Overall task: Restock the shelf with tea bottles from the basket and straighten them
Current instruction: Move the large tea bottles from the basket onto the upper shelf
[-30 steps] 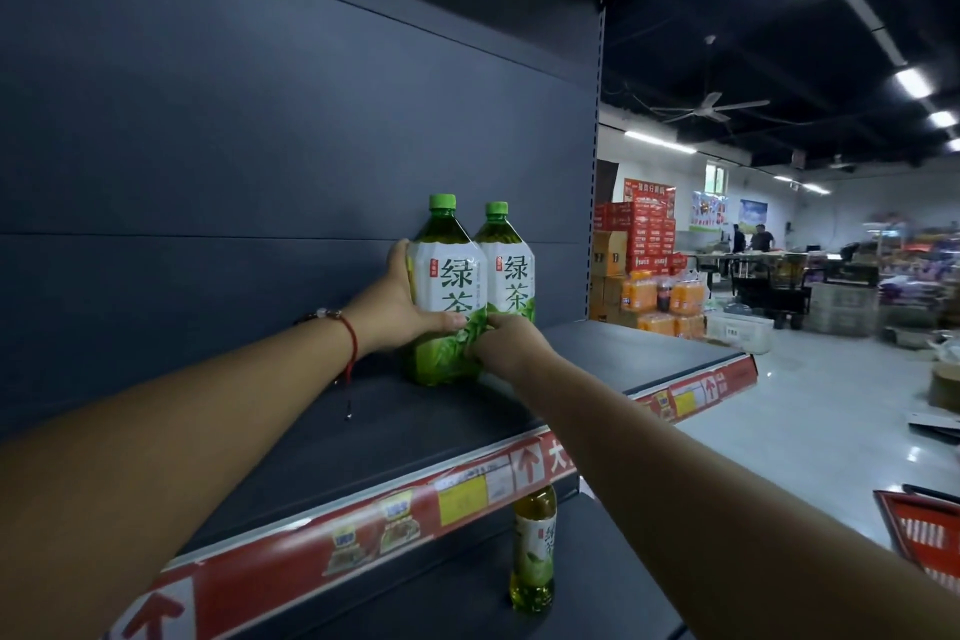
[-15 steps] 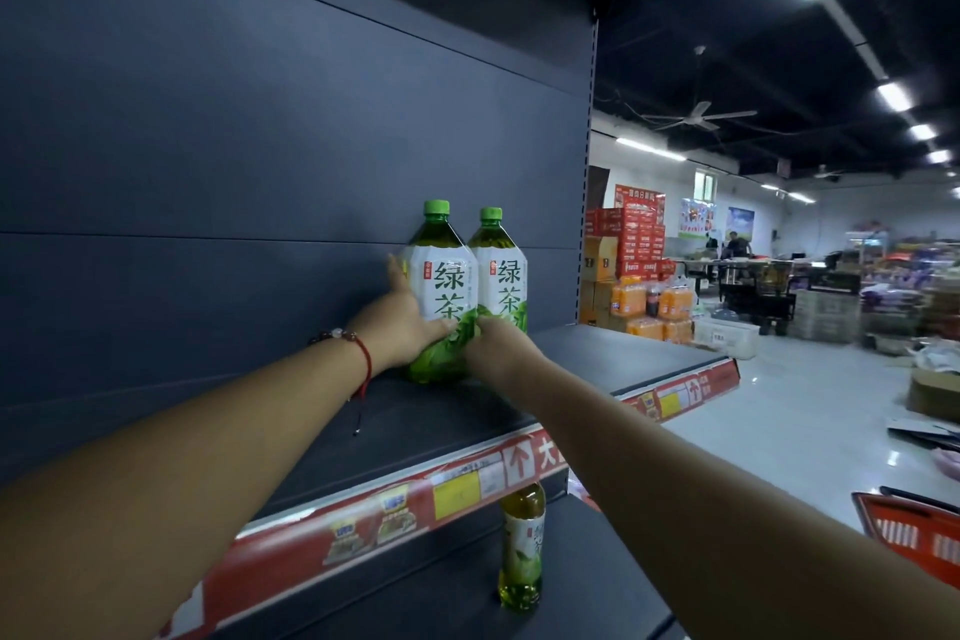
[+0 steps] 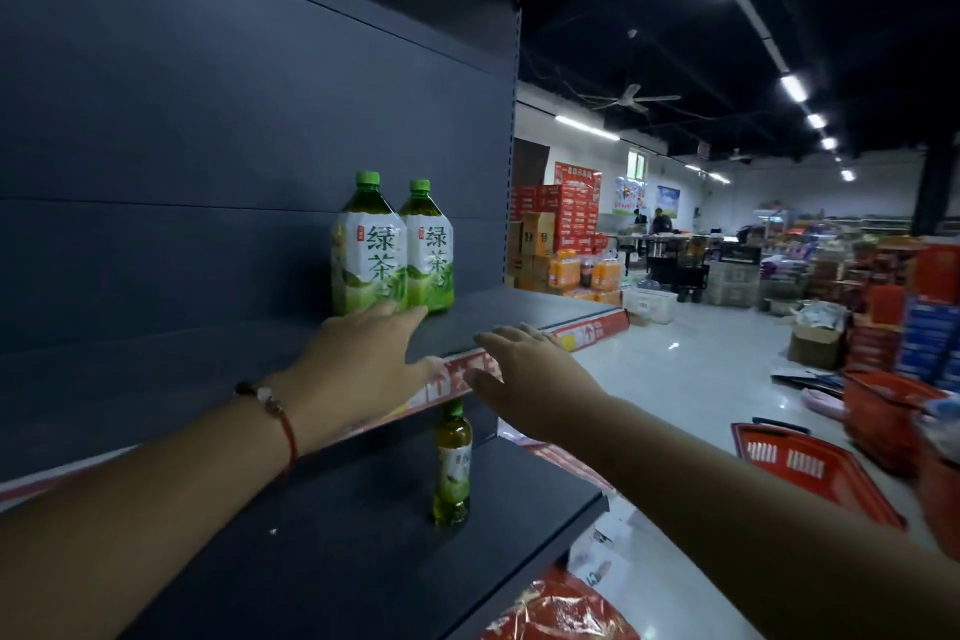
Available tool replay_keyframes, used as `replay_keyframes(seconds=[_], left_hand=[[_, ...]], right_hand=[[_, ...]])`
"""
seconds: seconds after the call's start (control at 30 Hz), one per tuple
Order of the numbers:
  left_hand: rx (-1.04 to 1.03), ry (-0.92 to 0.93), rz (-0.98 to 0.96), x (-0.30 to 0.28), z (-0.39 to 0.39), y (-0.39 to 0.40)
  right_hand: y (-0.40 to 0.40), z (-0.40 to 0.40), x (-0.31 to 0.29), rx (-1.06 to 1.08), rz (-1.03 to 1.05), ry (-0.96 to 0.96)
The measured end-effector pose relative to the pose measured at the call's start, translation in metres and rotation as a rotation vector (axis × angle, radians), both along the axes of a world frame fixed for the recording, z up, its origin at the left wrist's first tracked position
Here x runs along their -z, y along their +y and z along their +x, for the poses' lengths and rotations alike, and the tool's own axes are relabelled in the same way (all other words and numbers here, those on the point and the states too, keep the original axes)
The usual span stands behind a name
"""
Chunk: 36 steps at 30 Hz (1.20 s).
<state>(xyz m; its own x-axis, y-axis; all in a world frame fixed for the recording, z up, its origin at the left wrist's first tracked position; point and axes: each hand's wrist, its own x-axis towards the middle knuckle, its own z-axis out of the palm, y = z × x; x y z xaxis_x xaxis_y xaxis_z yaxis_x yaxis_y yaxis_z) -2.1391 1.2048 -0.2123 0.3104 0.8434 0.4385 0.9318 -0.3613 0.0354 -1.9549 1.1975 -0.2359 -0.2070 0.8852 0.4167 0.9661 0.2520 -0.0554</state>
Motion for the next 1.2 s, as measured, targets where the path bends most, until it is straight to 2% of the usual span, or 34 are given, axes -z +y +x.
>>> replay_keyframes(seconds=[0.2,0.33,0.57,0.73,0.87,1.0,1.07,1.13,1.2], left_hand=[[0.186,0.029,0.064,0.065,0.051,-0.058],[0.306,-0.017,-0.056,0.129,0.094,-0.082],[0.474,0.027,-0.246,0.255,0.178,-0.133],[0.588,0.119,-0.371,0.329,0.224,-0.167],[0.636,0.177,-0.436,0.382,0.243,-0.182],[0.642,0.153,-0.605,0.416,0.252,-0.186],[0.645,0.163,-0.626,0.427,0.254,-0.187],[0.636,0.196,-0.636,0.435,0.254,-0.186],[0.632,0.217,-0.645,0.440,0.255,-0.185]], right_hand=[[-0.078,0.052,0.050,0.117,-0.103,-0.013],[-0.131,0.095,0.110,0.220,-0.220,-0.018],[-0.222,0.174,0.243,0.448,-0.494,0.036],[-0.279,0.208,0.317,0.555,-0.642,0.080],[-0.306,0.222,0.367,0.607,-0.707,0.130],[-0.323,0.224,0.409,0.632,-0.768,0.195],[-0.325,0.225,0.423,0.639,-0.801,0.302],[-0.320,0.225,0.427,0.599,-0.854,0.421],[-0.314,0.221,0.432,0.515,-0.938,0.387]])
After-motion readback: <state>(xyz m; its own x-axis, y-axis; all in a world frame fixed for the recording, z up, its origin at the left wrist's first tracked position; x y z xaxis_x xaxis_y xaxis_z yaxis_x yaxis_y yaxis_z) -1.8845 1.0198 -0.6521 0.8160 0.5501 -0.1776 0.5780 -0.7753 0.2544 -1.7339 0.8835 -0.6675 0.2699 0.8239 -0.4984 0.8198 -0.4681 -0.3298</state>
